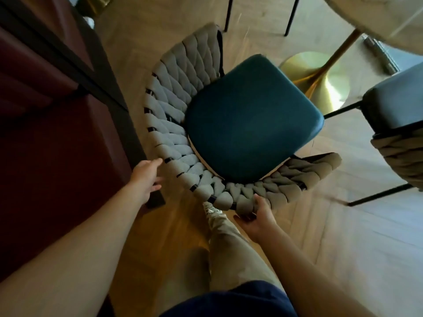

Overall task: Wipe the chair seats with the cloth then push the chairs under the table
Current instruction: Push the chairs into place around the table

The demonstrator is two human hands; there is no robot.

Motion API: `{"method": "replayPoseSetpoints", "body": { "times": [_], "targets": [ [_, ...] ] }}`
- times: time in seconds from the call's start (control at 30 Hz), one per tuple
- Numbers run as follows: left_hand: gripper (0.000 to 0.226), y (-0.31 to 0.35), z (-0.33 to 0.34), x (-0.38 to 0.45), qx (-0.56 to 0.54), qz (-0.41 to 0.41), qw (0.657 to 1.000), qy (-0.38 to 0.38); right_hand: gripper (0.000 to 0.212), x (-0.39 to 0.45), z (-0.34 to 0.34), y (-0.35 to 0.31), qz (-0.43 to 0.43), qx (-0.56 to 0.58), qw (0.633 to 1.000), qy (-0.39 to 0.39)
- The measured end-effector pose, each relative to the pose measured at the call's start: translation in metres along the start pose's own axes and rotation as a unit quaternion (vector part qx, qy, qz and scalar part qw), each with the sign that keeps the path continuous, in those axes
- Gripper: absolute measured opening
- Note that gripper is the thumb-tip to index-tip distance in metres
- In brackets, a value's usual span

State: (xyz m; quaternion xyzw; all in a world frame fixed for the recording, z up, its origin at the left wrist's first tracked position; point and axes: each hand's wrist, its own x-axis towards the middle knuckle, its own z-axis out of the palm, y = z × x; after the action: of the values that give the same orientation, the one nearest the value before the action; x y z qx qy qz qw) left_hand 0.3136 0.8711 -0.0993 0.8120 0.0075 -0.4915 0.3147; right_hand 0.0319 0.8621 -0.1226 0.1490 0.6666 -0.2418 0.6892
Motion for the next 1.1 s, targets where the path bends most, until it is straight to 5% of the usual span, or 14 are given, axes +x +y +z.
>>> {"method": "replayPoseSetpoints", "body": {
  "times": [0.3,0.67,1.1],
  "targets": [
    [0.049,0.06,-0.01,0.057,0.063,-0.007,0.998,-0.013,0.058,0.007,0.022,0.018,-0.017,0.115,0.992,0.048],
    [0.053,0.087,-0.012,0.097,0.134,-0.075,0.978,-0.14,0.055,0.005,0.066,0.06,-0.073,0.203,0.971,0.107],
    [0.056,0.099,-0.004,0.118,0.168,-0.148,0.958,-0.178,0.034,0.007,0.084,0.056,-0.013,0.267,0.961,0.076]
  ]
}}
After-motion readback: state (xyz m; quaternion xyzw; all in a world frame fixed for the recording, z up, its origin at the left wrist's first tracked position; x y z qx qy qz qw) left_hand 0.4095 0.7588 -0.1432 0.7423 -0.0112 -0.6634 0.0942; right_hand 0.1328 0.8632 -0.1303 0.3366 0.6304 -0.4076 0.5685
